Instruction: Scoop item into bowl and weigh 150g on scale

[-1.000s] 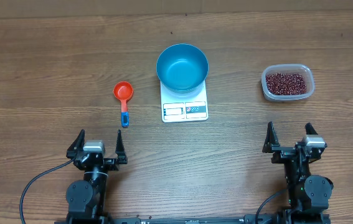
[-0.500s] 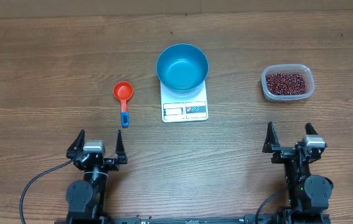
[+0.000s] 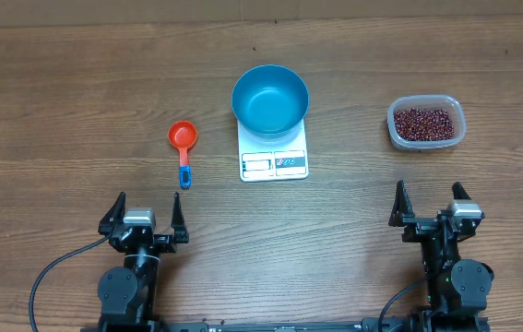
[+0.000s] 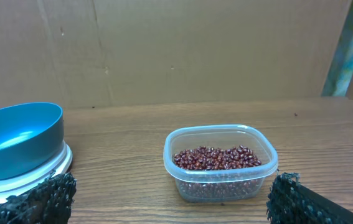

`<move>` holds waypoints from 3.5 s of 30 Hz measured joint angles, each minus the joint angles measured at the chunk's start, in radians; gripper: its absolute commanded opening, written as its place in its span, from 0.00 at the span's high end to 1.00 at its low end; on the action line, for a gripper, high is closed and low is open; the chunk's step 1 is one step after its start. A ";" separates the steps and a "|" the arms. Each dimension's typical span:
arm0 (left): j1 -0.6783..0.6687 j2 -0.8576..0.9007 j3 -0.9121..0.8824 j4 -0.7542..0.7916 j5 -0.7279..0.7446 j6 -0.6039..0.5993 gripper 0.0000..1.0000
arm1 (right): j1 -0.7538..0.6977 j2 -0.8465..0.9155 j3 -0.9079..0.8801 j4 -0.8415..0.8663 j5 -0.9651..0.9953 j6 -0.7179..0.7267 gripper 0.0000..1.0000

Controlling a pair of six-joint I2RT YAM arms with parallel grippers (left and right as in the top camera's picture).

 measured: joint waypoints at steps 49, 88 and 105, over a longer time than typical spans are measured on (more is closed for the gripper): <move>0.000 0.019 0.279 -0.260 0.000 0.007 0.00 | 0.000 0.000 0.000 0.000 0.000 0.000 0.00; 0.000 1.176 1.233 -0.788 0.001 0.044 0.00 | 0.000 0.000 0.000 0.000 0.000 0.000 0.00; 0.034 1.694 1.603 -0.993 0.004 0.032 0.00 | 0.000 0.000 0.000 0.000 0.000 0.000 0.00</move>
